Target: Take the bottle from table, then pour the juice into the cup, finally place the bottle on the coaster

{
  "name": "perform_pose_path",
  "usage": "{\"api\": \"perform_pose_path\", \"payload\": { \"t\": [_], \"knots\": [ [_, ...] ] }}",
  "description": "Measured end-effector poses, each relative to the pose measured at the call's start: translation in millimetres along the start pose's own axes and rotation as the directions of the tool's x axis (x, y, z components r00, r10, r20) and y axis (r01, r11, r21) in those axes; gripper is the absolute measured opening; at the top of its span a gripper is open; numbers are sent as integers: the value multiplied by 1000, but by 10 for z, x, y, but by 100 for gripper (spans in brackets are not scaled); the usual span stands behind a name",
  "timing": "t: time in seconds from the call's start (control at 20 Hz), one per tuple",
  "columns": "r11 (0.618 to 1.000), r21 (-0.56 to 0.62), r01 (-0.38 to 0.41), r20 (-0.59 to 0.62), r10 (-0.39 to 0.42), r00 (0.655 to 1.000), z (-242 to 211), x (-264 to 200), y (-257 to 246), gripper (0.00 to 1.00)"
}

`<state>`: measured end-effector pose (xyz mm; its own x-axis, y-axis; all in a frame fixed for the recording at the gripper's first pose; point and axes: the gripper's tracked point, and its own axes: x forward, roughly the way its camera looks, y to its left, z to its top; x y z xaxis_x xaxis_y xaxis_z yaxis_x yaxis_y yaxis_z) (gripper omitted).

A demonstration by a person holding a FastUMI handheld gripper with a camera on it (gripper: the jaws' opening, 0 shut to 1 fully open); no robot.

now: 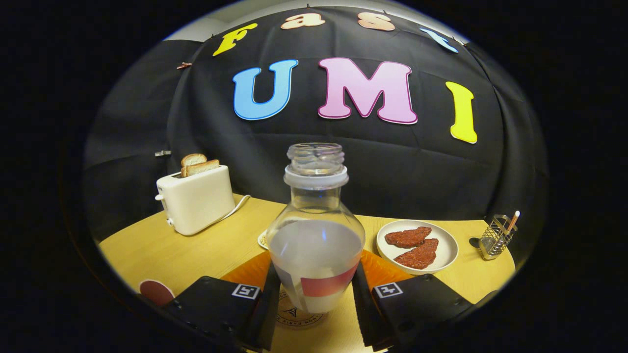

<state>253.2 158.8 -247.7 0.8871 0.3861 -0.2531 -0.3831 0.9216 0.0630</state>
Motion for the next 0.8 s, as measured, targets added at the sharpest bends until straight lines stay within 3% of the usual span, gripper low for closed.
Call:
{"api": "perform_pose_path", "payload": {
  "t": [0.35,0.8],
  "knots": [
    [1000,16,-11,-12,11,1000,-295,92,134,72],
    [1000,19,-19,-3,19,1000,-300,72,192,74]
  ]
}}
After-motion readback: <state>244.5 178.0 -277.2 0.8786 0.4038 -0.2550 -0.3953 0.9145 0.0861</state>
